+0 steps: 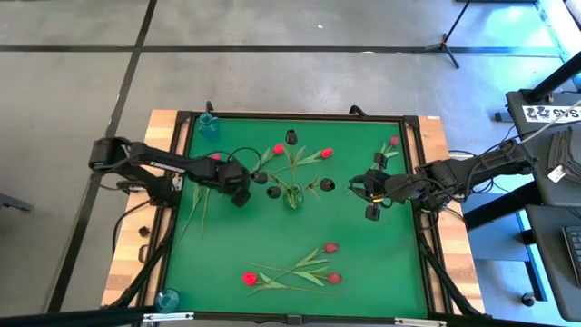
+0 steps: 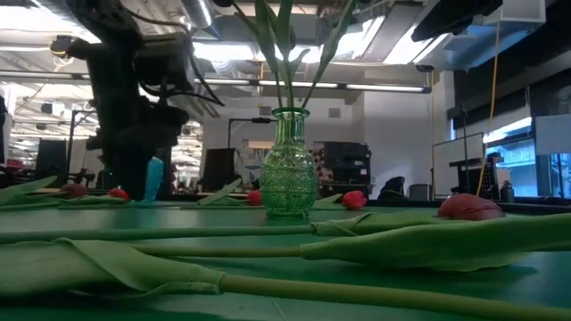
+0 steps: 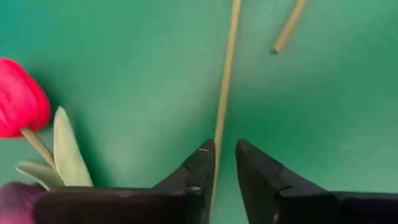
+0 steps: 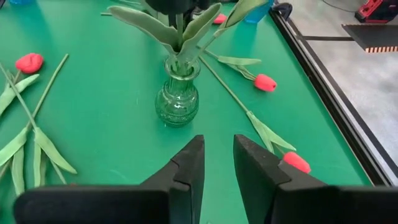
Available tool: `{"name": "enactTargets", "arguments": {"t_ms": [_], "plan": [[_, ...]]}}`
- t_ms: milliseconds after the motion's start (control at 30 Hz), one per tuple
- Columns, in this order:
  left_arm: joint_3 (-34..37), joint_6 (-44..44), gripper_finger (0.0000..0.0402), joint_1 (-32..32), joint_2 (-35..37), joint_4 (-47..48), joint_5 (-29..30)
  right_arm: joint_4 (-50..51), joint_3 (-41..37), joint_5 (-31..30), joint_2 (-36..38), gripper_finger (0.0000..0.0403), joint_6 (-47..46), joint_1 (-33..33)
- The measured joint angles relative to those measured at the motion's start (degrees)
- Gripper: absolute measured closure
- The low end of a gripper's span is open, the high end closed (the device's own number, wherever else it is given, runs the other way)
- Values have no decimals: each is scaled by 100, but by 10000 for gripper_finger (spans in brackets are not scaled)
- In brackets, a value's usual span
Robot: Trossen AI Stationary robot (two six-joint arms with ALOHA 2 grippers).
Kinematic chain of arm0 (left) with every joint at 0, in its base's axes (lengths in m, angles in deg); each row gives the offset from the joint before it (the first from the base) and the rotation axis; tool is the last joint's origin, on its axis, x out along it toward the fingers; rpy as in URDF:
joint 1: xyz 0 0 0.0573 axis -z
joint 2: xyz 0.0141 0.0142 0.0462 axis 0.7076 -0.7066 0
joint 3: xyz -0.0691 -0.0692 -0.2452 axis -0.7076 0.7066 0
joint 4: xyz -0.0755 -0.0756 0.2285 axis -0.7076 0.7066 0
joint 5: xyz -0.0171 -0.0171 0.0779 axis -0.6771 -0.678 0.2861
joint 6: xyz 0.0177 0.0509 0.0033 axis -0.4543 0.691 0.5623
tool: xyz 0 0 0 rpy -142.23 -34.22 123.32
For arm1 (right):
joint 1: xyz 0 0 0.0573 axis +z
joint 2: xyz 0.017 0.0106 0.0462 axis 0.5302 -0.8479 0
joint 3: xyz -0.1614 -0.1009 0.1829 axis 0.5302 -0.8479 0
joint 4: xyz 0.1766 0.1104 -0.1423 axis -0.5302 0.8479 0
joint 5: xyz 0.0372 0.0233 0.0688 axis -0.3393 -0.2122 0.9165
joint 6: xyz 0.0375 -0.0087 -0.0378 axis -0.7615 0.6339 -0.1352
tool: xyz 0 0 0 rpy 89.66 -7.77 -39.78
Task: Sort flowers into vase by color
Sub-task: Put the red tulip into the top blue vase
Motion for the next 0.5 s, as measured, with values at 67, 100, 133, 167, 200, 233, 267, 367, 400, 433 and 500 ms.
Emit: {"name": "enactTargets", "arguments": {"t_ms": [67, 100, 133, 167, 200, 233, 267, 367, 400, 433, 500], "plan": [[0, 123, 316, -39, 74, -62, -33, 8, 0, 0, 0, 318, -41, 2], [0, 231, 305, -106, 86, -180, -28, 7, 0, 19, 0, 318, -56, 2], [0, 372, 296, -207, 89, -425, -28, 9, 0, 86, 0, 318, -76, 2], [0, 527, 288, -329, 88, -738, -34, 1, 0, 166, 0, 318, -93, 2], [-2, 700, 280, -482, 75, -1088, -106, 3, 0, 251, 0, 318, -129, 2], [-5, 895, 274, -657, 53, -1491, -256, 5, 0, 334, 0, 318, -185, 2], [-12, 1093, 269, -837, 22, -1885, -415, 4, 0, 400, 0, 318, -212, 2], [-64, 1469, 263, -1372, -139, -2421, -657, 16, 0, 610, 0, 318, -246, 2], [-89, 1581, 263, -1512, -213, -2413, -652, 21, 0, 632, 0, 318, -247, 4], [-105, 1671, 262, -1634, -290, -2419, -643, 29, 0, 663, 0, 318, -249, 4], [-105, 1829, 262, -1756, -433, -2541, -607, 62, 0, 678, 2, 318, -249, 4]]}}
